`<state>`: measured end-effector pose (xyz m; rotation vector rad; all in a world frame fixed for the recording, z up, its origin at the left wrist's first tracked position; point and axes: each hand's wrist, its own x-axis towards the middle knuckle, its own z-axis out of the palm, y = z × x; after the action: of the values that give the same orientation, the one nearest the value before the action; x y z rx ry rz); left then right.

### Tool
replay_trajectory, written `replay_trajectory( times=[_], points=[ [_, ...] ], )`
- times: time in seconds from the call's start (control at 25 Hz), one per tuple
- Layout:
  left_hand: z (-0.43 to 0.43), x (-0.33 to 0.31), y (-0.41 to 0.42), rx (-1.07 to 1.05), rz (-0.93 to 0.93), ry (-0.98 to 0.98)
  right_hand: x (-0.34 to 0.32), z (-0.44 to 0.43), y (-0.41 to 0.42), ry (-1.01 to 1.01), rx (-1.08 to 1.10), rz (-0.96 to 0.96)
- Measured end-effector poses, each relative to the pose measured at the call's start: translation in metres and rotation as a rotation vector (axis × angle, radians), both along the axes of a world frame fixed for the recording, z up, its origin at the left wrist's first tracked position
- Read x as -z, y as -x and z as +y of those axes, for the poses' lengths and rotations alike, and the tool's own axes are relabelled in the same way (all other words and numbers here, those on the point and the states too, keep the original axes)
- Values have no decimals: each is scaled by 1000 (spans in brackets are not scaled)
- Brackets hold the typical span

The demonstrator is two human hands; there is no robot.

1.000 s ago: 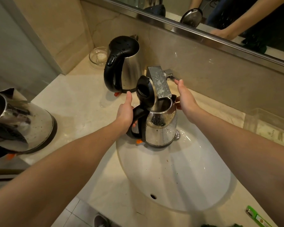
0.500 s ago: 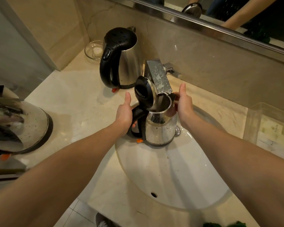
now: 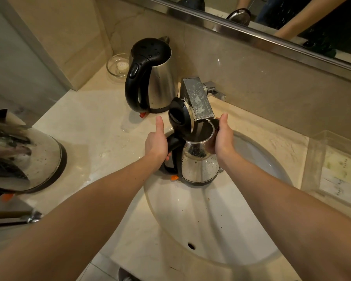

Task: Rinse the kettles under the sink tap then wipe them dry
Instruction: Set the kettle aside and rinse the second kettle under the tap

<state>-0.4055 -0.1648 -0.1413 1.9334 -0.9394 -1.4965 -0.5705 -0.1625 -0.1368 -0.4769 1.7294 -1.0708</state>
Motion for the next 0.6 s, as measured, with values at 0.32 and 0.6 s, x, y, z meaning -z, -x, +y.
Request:
replay_trajectory(
  times=[0.32,0.6],
  points=[
    [1,-1,-1,-37,28,-12,-4,1,-2,5,75,-107],
    [3,-2,0,-89,28,-4,-7,1,0,-5,105,-140]
  ],
)
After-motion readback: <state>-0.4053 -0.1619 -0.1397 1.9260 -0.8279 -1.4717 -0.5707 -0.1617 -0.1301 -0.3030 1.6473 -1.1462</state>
